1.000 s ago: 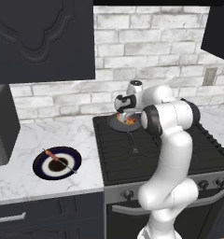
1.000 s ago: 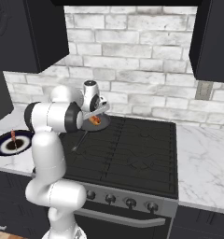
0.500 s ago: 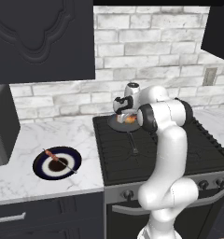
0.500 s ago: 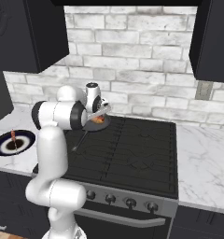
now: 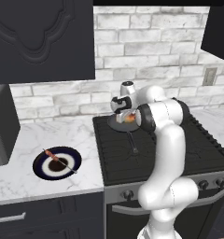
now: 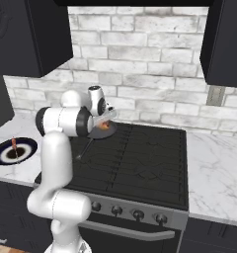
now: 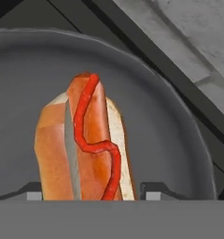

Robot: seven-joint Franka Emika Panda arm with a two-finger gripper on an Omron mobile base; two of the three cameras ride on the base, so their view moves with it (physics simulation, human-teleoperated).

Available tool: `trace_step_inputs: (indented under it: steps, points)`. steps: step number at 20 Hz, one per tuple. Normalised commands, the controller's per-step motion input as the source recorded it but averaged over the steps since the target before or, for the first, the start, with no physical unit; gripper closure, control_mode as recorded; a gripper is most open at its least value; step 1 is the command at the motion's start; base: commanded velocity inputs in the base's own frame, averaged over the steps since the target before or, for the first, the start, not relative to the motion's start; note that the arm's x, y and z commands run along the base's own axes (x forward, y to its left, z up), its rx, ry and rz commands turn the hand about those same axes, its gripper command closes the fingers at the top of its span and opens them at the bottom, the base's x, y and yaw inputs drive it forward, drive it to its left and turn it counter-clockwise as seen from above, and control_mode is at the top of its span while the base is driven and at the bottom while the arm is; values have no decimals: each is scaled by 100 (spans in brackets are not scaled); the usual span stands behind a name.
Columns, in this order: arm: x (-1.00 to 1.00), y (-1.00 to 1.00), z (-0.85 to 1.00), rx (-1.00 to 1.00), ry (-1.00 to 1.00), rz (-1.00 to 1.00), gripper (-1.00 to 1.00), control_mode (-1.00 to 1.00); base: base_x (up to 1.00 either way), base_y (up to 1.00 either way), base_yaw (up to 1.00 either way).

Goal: Place the cold items (eggplant and bell pepper) from the fridge in one tupperware on the dining counter. Place the warm items (hot dog and kebab skewer) in the stove area in another tupperware.

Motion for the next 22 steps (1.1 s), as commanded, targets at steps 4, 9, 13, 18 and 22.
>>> trace_step_inputs:
  steps: [4,9,13,18,22]
  points:
    - [-17,6,0,-1,0,-1,100,-100,0,0,0]
    - [-77,-15,59,5,-22,-1,100,-100,0,0,0]
    - [-95,-17,83,6,-29,0,100,-100,0,0,0]
    - [-100,-9,85,6,-24,0,100,-100,0,0,0]
    - [-100,0,90,5,-16,0,100,-100,0,0,0]
